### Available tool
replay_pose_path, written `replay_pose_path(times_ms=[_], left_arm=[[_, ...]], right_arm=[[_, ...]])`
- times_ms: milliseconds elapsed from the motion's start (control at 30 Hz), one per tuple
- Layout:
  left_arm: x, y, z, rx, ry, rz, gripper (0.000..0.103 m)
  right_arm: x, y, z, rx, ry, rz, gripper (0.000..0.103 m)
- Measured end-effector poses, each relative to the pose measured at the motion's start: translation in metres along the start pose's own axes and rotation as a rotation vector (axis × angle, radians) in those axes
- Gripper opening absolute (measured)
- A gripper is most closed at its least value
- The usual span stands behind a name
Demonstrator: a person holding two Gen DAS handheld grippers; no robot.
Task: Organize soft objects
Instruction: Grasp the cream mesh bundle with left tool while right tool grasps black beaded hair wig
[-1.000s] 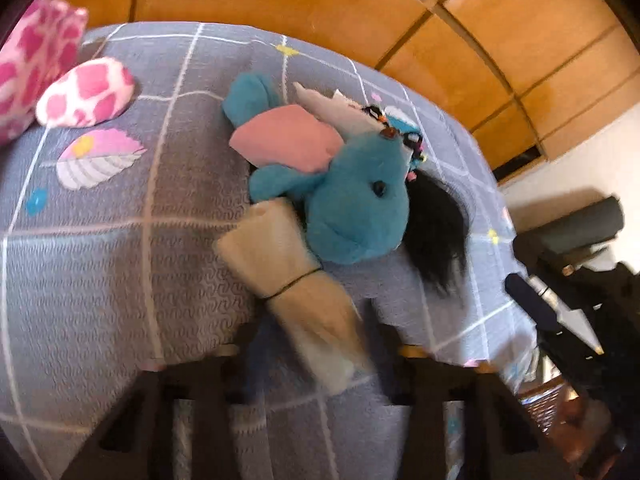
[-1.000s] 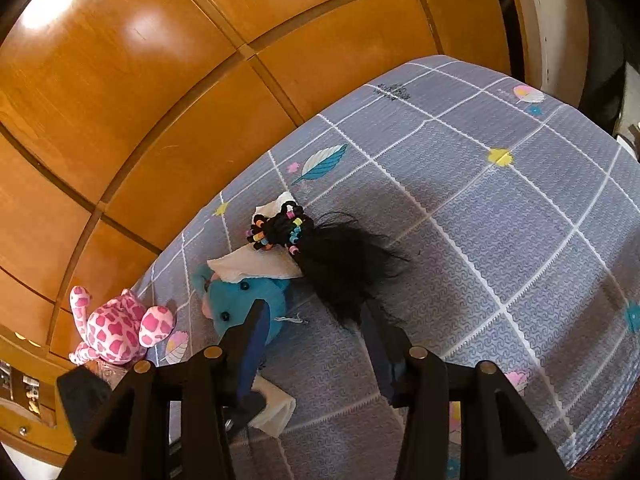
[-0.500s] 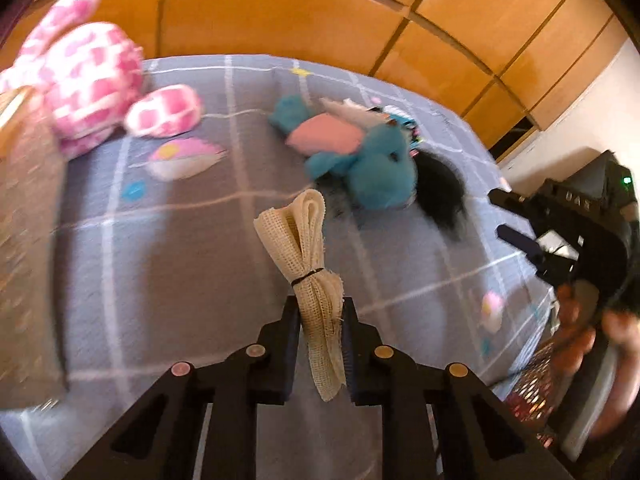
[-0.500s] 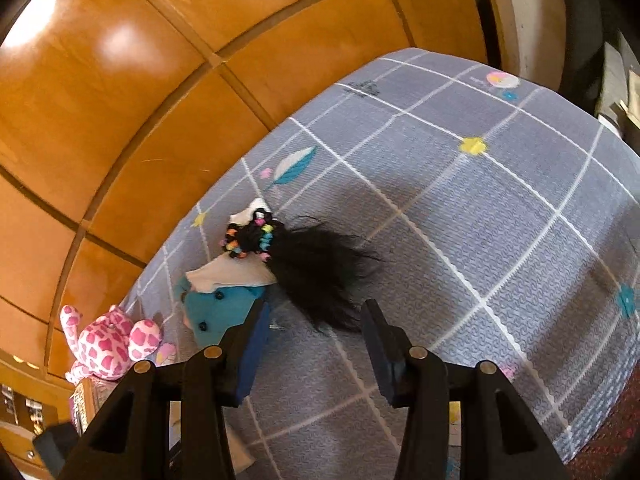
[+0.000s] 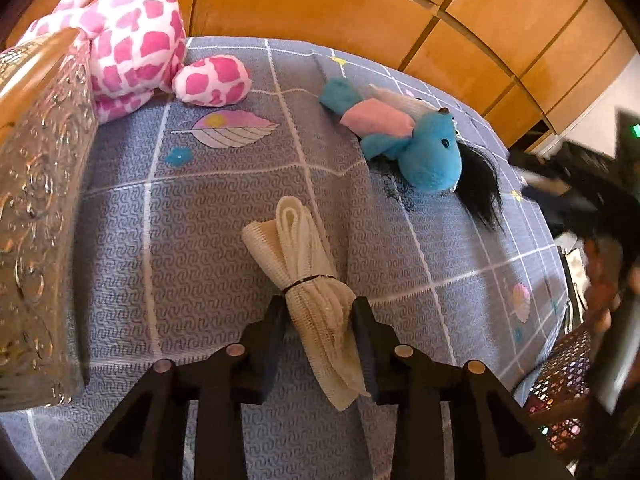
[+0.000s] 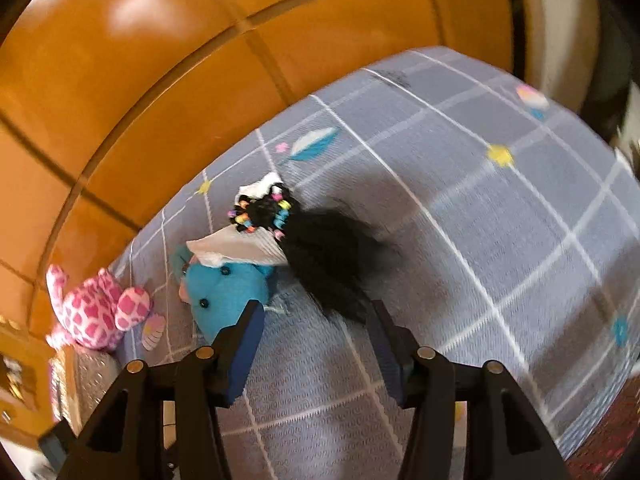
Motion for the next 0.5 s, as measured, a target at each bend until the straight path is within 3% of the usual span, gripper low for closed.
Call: replay_pose_path(times_ms=[200,400,467,500], left_arm=[[0.000,-0.002,0.002,0.024,-0.016,-0.005,0.036],[0.001,-0.001,0.004,0.026,-0.007,-0.004,0.036],[0.000,0.000,0.003,0.021,-0.002,-0.006,0.036],[0.000,0.000,0.002,0.018,-0.003,-0.007,0.036]], right_arm=[[-0.034,0.033,0.028,0.235,-0.084,-0.012,0.054],[-0.087,0.043,0.034,0.328,-0.158,0.093,0.053],[-0.101,0.038,0.029,0.347,-0.192,0.137,0.021],[-0.104,0.035,0.027,0.349,-0.195,0.155,0.017]])
Point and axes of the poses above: each gripper's, at about its wrist camera, not at the fingertips, and x roughly against the way its jaws point, z to its left, y to its top, the point moved 4 cm from there along -x, roughly the way its jaws point, and after that the axes turned 4 degrees about y, right-handed, at the moved point
